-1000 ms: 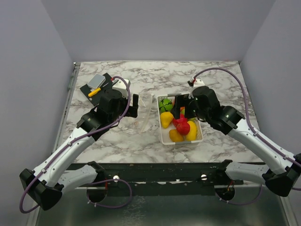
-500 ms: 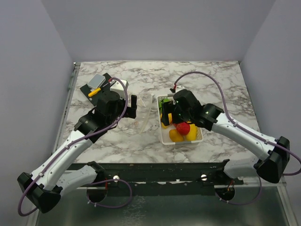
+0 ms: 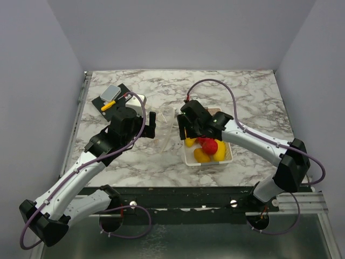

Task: Place the food in the zip-top bag and seal the zipper
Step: Move the bin to the center of the board.

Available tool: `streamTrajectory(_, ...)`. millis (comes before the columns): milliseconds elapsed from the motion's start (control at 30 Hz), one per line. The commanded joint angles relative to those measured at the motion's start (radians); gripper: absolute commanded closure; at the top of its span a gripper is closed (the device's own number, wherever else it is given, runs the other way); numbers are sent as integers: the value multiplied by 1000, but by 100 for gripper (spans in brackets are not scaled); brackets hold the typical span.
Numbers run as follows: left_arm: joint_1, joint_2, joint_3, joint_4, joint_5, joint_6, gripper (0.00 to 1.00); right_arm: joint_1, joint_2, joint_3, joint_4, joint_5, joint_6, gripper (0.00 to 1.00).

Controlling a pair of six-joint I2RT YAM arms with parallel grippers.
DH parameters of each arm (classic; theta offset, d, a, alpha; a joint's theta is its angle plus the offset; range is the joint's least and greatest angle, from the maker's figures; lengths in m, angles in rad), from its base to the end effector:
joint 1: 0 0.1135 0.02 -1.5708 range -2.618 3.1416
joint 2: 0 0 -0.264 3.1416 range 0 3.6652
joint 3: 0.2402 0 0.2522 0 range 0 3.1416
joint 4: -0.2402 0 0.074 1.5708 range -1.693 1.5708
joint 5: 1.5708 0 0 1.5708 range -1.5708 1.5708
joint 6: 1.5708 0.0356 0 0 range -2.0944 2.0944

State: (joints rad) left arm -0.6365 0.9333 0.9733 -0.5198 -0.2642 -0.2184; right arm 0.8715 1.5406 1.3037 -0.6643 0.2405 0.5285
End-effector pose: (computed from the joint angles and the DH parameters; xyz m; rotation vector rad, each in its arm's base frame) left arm 0.1675 -0.1122 0.3454 0.2620 2.0261 -0.2661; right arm 0.2199 0.2483 0.2931 -0.3181 2.4430 0.3242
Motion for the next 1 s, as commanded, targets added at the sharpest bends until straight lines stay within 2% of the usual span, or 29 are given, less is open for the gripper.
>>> streamTrajectory(0,-2,-8,-17,-11,-25,4,1,8,74,46,-61,92,43,33)
streamTrajectory(367,-2,-5,1,-13,-4,13,1,8,200,205,-285,162,140,42)
streamTrajectory(533,-2,43,18,-11,27,7,1,8,159,120,-168,163,113,43)
streamTrajectory(967,-2,42,-9,14,38,-28,1,8,251,84,-37,60,130,48)
